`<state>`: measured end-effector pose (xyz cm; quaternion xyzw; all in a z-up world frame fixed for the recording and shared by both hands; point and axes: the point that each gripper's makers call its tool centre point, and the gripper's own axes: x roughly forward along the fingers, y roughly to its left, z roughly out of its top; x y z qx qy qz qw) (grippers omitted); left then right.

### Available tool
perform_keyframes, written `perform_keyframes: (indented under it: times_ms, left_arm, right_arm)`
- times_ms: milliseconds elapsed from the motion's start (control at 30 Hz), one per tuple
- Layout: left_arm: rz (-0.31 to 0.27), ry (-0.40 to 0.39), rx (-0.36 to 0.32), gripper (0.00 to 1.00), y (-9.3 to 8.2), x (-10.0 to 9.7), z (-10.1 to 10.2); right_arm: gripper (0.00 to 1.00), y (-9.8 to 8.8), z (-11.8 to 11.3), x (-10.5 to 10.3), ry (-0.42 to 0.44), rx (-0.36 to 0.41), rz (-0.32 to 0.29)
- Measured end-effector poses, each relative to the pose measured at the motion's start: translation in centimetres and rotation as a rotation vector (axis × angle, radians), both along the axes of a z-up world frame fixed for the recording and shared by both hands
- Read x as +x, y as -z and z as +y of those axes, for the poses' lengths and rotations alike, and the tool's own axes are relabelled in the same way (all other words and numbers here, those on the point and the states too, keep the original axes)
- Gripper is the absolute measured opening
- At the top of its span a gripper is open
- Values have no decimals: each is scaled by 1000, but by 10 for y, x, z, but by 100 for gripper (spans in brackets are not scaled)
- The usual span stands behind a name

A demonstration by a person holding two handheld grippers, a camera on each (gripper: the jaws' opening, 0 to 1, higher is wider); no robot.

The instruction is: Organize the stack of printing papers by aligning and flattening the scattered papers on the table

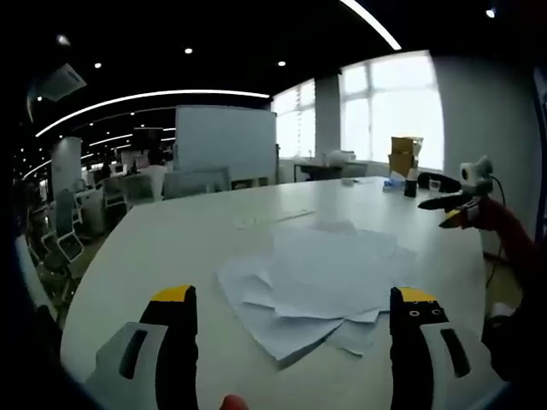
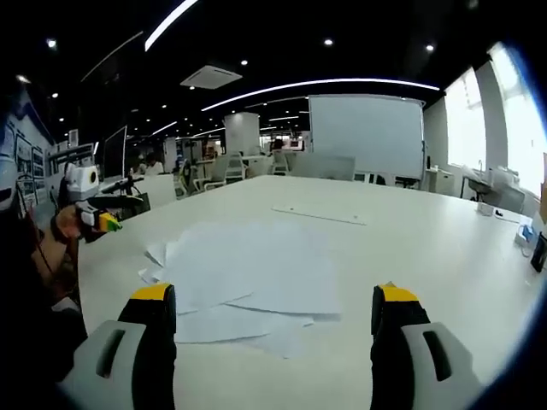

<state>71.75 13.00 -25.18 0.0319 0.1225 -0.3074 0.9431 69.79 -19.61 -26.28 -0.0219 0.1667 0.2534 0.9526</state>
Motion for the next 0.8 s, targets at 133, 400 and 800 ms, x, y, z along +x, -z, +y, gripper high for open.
perform_keyframes:
  times_ms: [133,400,800]
  left_arm:
    - [-11,9,4,97,1,7,-3]
    - [-39,21,-19,97,5,23,-5]
    - [-195,-47,-92,97,5,43,4]
  right_arm:
    - [90,-1,1,3,-3,-2,-9]
    - [90,-4,7,7,-28,34,-37]
    - [90,0,8,9,-35,10,-20]
